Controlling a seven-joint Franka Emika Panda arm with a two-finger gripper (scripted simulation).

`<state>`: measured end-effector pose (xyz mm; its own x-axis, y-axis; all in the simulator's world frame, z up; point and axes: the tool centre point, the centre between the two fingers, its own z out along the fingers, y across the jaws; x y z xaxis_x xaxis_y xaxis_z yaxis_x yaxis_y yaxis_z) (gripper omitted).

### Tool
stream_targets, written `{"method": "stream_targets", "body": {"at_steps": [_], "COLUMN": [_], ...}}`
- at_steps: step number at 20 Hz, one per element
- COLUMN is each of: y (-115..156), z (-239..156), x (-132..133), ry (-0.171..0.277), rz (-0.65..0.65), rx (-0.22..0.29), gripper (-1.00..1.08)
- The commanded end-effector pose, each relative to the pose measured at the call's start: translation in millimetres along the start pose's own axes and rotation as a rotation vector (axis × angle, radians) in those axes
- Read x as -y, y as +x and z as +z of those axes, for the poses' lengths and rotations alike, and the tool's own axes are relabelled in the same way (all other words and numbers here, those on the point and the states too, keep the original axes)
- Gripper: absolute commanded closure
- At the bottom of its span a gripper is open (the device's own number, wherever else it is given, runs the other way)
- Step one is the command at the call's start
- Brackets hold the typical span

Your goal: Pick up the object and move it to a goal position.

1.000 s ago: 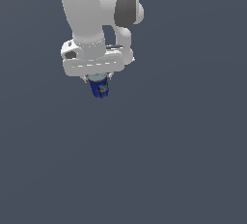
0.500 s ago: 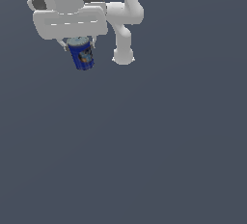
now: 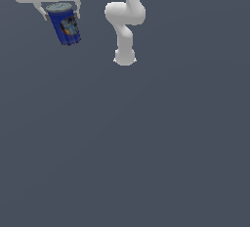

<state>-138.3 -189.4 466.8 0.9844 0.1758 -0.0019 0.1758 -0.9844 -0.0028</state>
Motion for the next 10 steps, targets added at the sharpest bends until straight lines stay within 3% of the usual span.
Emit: {"method": "stream_targets", "body": {"at_steps": [1, 10], "y": [-5.6, -12.0], "z": [-14.9, -32.4], "x": [-5.3, -13.6], "ry": [-0.002, -0.003], "rz": [-0.001, -0.001], "rx": [-0.002, -0.002], "gripper": [1.08, 1.08]}}
